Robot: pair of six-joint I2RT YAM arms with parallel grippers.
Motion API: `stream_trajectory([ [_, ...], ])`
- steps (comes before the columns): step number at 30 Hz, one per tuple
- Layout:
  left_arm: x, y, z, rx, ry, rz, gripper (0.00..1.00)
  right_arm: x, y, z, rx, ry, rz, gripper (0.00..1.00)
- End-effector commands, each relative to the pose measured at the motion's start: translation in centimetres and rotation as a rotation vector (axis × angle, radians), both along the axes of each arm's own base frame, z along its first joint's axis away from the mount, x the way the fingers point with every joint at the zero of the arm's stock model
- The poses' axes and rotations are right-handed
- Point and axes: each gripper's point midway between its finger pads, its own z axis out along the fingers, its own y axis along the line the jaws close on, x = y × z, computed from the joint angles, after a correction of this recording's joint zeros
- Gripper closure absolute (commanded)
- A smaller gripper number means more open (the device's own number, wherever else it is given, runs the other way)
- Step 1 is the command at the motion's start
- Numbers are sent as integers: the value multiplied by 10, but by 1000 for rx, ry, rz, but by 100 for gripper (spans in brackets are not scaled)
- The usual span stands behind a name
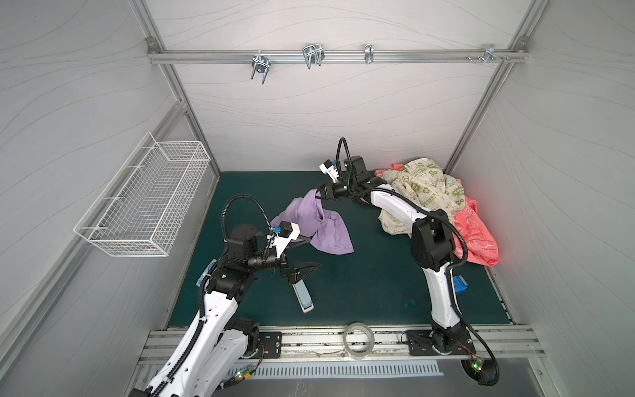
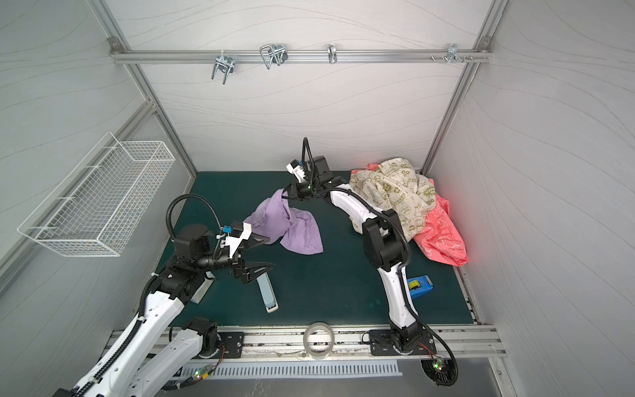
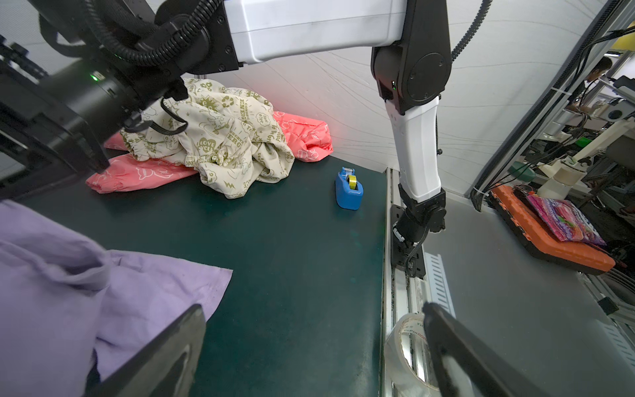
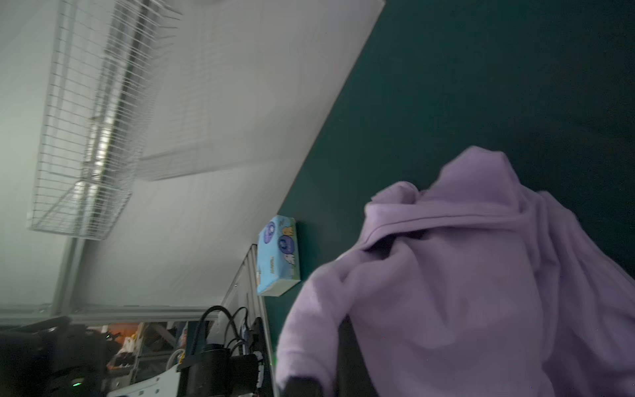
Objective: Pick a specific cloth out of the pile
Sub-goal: 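Carry the lavender cloth toward the left gripper and lower it onto the table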
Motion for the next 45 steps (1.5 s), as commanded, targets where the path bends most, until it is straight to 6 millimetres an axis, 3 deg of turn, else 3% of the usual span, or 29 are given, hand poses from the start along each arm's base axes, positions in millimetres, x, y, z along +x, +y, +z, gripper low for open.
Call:
stream_trajectory([
  [1, 0, -1, 4, 0, -45, -13, 1, -7, -31, -12, -203, -79, -44, 100],
  [5, 1, -1, 3, 3, -40, -11, 1, -20, -49, -65, -365, 12, -42, 100],
  [10, 1, -1, 3, 4, -38, -10, 1, -27, -60, -125, -524, 92, -43, 87],
  [16, 1, -1, 4, 4, -44, -9, 1, -26, -41, -164, -604, 103, -4, 70],
  [20, 1, -1, 4, 2, -42, -10, 1, -21, -21, -181, -626, 96, 23, 67],
  [30, 1, -1, 5, 1, -51, -8, 1, -34, 57, -185, -479, 48, 126, 60],
  [41, 2, -1, 4, 2, -50, -3, 1, -9, 127, -124, -68, 9, 116, 44],
  [45, 2, -1, 5, 1, -53, -3, 1, -7, 139, -108, 29, -1, 147, 39],
])
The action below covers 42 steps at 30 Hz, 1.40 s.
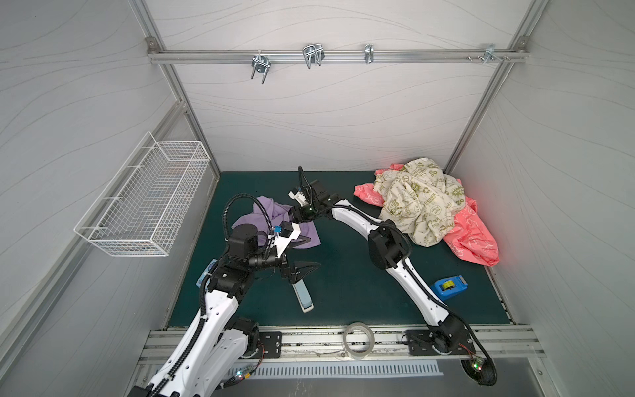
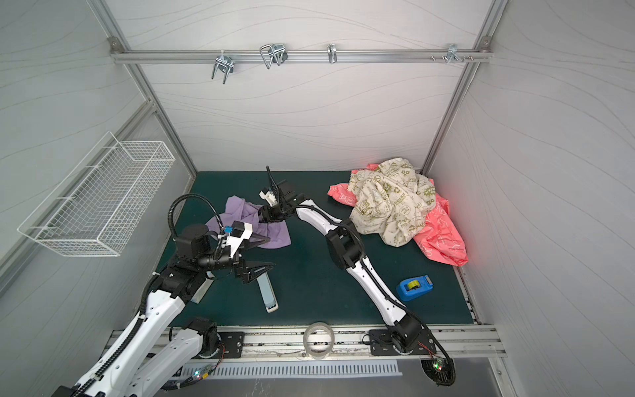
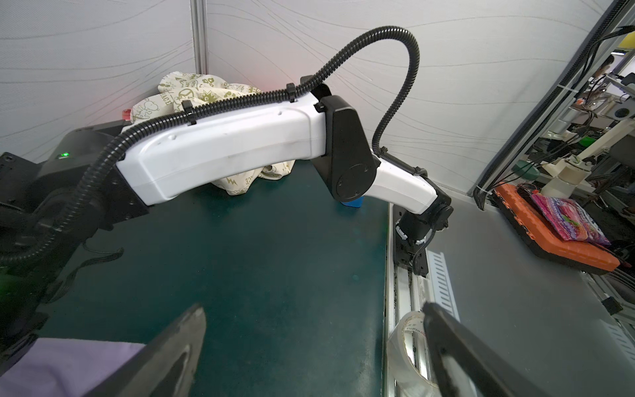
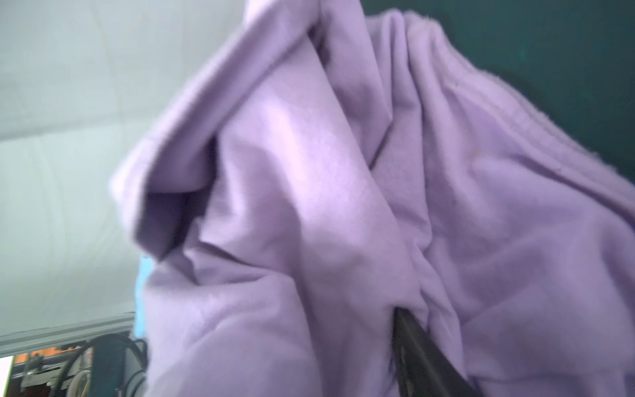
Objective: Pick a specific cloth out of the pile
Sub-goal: 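Carry the lavender cloth toward the left gripper and lower it onto the table, then open the right gripper and draw it back toward the pile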
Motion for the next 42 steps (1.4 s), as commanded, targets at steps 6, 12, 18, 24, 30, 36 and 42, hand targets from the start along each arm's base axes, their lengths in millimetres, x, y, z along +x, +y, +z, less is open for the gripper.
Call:
stream_trajectory([
  [6, 0, -1, 9, -6, -60, -9, 1, -8, 0, 31, 75, -29, 56, 28],
  [12, -1, -1, 10, -8, -61, -11, 1, -15, -33, 53, -51, -114, 40, 1],
  [18, -3, -1, 11, -9, -72, -11, 1, -26, -66, 70, -188, -144, 12, 1],
  [24, -4, -2, 10, 10, -87, 18, 1, -47, -123, 76, -364, -166, -3, 1],
  [30, 25, 6, 11, 82, -117, 258, 1, -52, -207, 120, -407, -238, -125, 1],
  [36, 99, 90, 20, 143, -149, 947, 1, -53, -297, 157, -365, -295, -350, 1],
  [42, 133, 156, -18, 343, -212, 1357, 1, -38, -401, 140, -507, -410, -670, 1],
])
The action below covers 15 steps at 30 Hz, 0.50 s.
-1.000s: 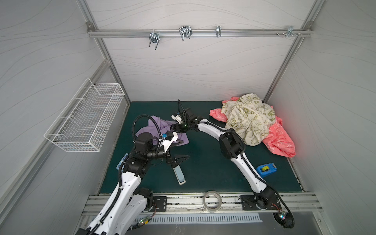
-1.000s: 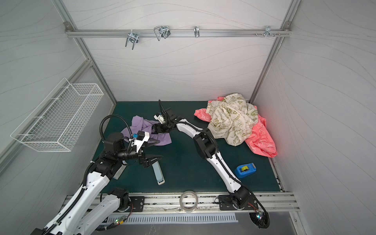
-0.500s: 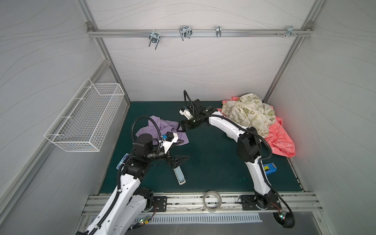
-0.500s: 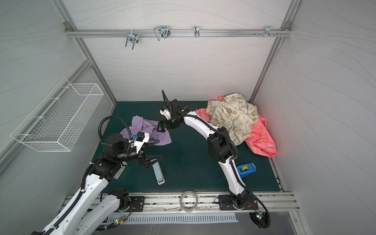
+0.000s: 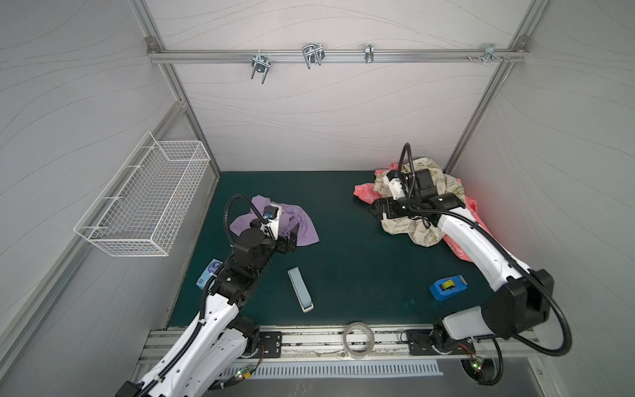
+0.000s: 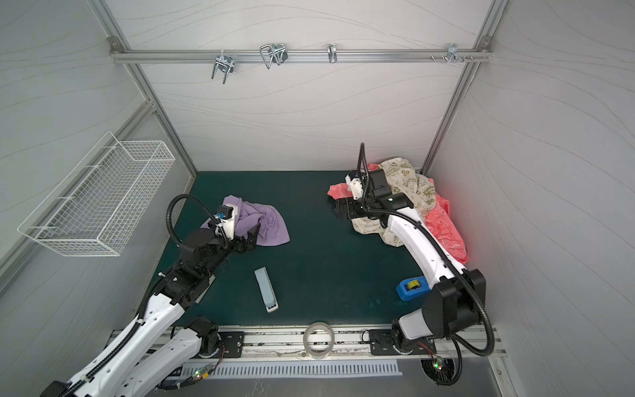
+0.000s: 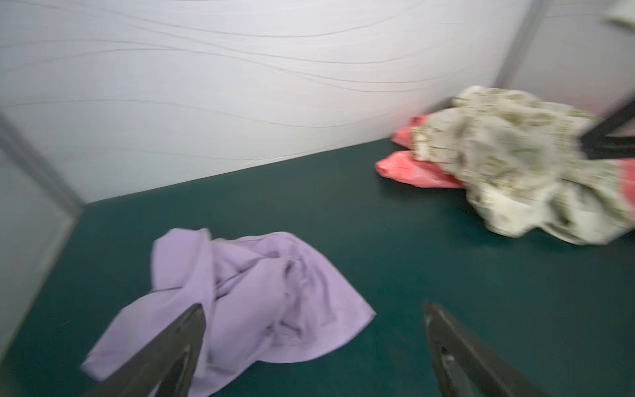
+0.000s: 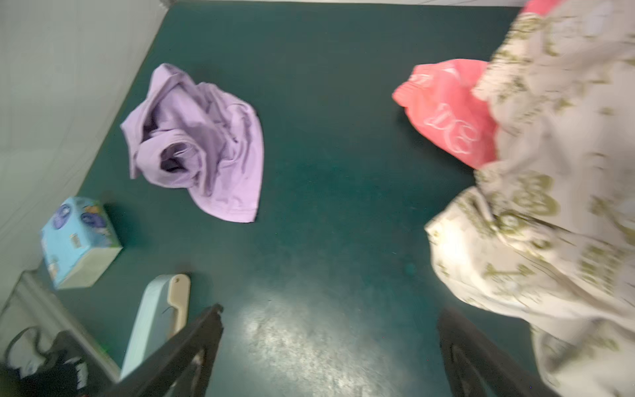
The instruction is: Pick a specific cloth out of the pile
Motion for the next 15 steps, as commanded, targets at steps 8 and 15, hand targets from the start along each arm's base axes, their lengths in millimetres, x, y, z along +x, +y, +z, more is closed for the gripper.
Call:
stream_trajectory([
  [8, 53, 110, -69, 99, -21, 556, 1, 25, -83, -43, -220, -411, -226, 1],
  [15, 61, 124, -112, 30, -58, 581, 1, 38, -122, -83, -219, -422, -347, 1],
])
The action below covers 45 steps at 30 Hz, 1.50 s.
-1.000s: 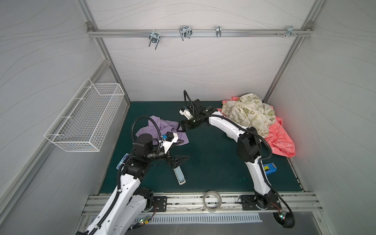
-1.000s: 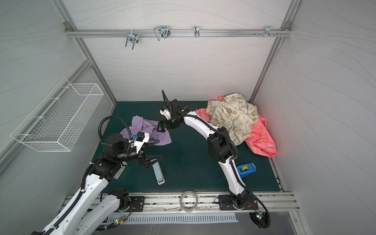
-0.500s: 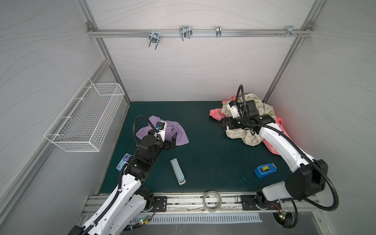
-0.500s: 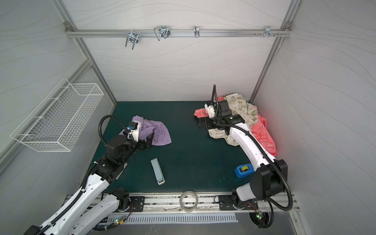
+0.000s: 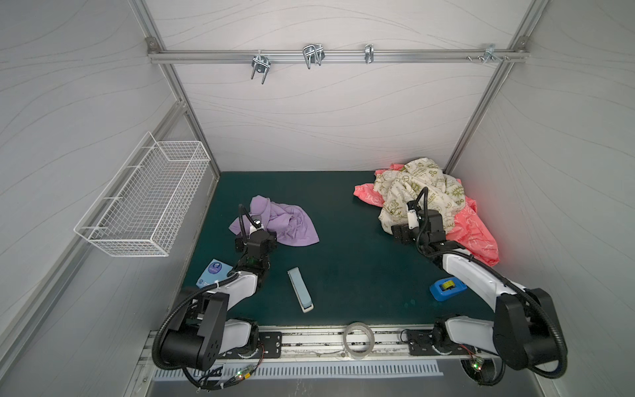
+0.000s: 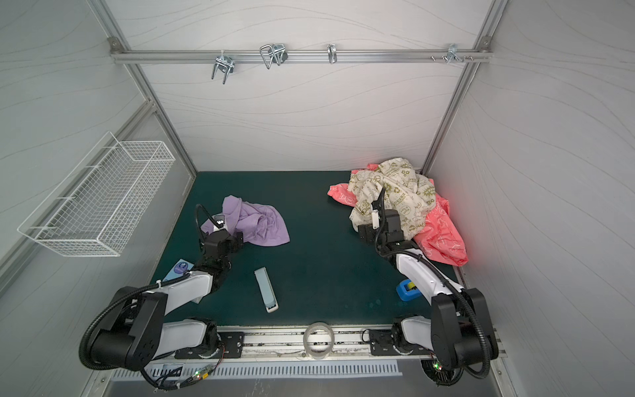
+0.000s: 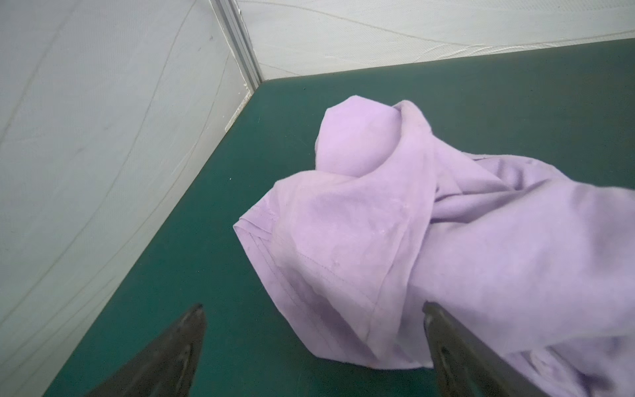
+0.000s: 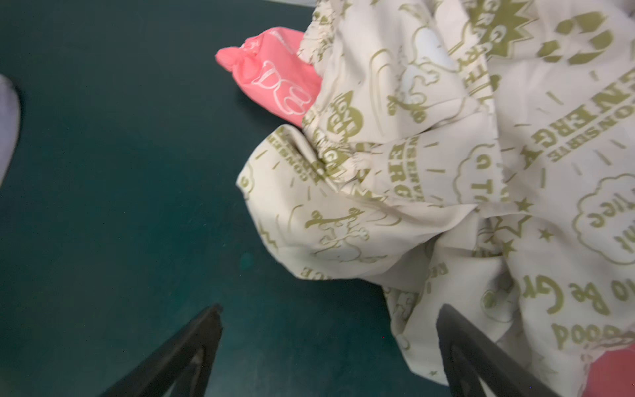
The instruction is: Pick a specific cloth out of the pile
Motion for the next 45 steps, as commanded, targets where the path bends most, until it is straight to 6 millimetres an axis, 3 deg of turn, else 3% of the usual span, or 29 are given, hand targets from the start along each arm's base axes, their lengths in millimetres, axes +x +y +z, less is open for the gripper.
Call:
stream_trajectory([
  [1, 18, 4, 30, -56, -217, 37, 1, 25, -23, 15, 40, -159, -76, 1],
  [12, 30, -3, 11, -75, -248, -63, 1, 22, -30, -27, 72, -302, -85, 1],
  [18, 43, -5, 1, -146, -149, -116, 1, 32, -17, -43, 65, -224, -16, 1],
  [24, 55, -3, -7, -221, -77, -151, 1, 37, -17, -46, 144, -167, 26, 1],
  [45, 53, -1, -8, -252, -77, -167, 1, 37, -19, -45, 149, -168, 24, 1],
])
